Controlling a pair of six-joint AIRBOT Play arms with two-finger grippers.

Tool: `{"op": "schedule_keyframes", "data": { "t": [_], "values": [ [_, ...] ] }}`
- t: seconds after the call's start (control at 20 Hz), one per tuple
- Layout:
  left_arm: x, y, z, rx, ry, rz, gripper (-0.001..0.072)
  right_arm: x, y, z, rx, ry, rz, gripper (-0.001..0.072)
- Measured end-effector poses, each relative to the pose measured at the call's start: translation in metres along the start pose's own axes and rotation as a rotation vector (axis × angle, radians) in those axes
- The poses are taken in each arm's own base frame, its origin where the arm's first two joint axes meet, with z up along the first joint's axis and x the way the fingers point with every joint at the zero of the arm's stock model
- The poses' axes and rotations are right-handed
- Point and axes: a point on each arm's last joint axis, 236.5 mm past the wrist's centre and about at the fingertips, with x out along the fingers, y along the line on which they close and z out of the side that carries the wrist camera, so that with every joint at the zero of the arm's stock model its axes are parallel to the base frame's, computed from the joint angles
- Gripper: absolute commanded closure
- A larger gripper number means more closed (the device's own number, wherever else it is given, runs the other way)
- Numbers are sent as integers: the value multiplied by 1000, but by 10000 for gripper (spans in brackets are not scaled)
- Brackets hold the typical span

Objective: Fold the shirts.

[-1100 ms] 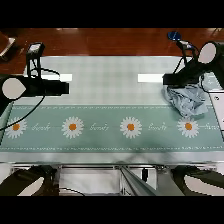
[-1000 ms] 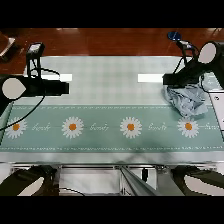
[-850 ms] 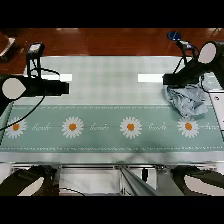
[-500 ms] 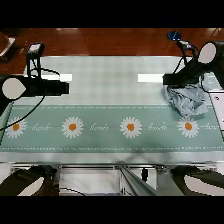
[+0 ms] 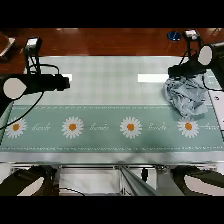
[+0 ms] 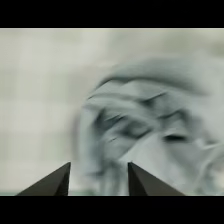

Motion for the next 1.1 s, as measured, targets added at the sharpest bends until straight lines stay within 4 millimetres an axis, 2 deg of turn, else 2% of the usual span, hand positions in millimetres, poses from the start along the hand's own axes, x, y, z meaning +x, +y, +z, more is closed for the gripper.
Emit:
{"op": "schedule_keyframes", "data": {
  "t": [0.15, 0.3, 0.55, 0.75, 0.8, 0.9, 0.95, 1.1],
  "values": [
    [14, -2, 19, -1, -76, -11, 200, 16, -50, 9, 54, -34, -130, 299],
    [34, -1, 20, -3, -80, -9, 200, 52, -84, -9, 187, 37, -142, 300],
    [67, 4, 4, -9, -26, 3, 200, 116, -114, -48, 376, 155, -88, 303],
    [77, 6, -3, -10, 1, 9, 200, 148, -108, -83, 414, 281, -23, 314],
    [78, 6, -5, -12, 8, 9, 200, 152, -103, -91, 405, 315, -3, 344],
    [78, 5, -12, -24, 36, 5, 200, 154, -92, -104, 390, 374, 46, 620],
    [77, 5, -19, -30, 66, 6, 200, 153, -85, -112, 375, 412, 74, 687],
    [68, 10, -39, -30, 161, 17, 200, 137, -66, -125, 340, 496, 167, 688]
  ]
}}
